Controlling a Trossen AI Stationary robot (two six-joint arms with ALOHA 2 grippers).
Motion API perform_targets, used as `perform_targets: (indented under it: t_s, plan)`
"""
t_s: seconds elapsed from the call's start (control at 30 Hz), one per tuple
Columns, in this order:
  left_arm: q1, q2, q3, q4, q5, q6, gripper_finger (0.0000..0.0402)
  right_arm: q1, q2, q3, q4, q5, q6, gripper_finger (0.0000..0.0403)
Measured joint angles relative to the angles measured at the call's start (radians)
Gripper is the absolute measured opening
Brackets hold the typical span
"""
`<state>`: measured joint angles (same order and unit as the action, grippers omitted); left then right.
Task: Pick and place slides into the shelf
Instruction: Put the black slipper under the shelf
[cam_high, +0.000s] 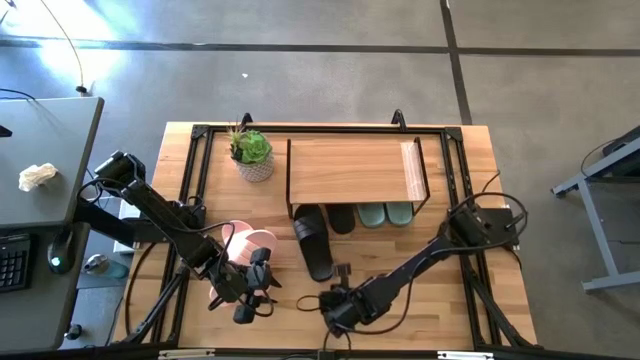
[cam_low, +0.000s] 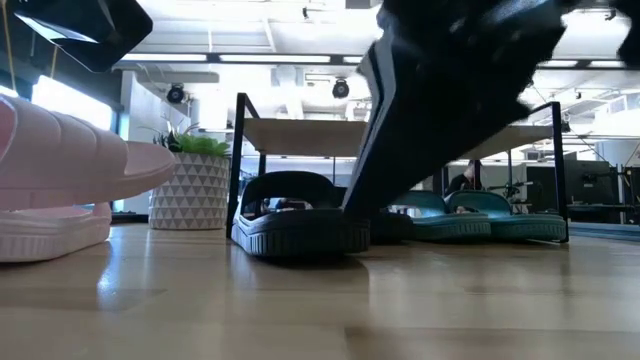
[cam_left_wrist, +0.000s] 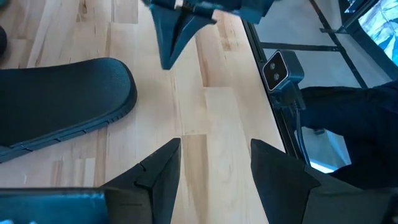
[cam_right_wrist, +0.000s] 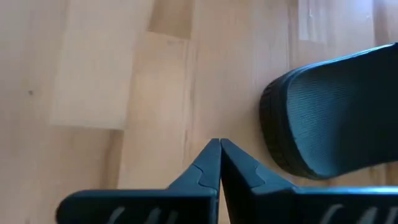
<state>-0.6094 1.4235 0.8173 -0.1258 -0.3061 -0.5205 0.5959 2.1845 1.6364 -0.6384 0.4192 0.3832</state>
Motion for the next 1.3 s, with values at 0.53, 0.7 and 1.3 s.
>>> perform_targets:
  t_s: [0.53, 0.7, 1.3]
  plan:
    - [0.000, 0.000, 0.000, -0.003, -0.003, 0.000, 0.0177, -0.161, 0.000, -0.130, 0.214, -0.042, -0.113, 0.0000]
    - [0.000, 0.000, 0.000, -0.003, -0.003, 0.000, 0.0177, -0.210, 0.000, -0.131, 0.221, -0.021, -0.122, 0.0000]
    - [0.000, 0.000, 0.000, -0.003, -0.003, -0.001, 0.0177, -0.340, 0.000, -0.131, 0.241, 0.015, -0.138, 0.0000]
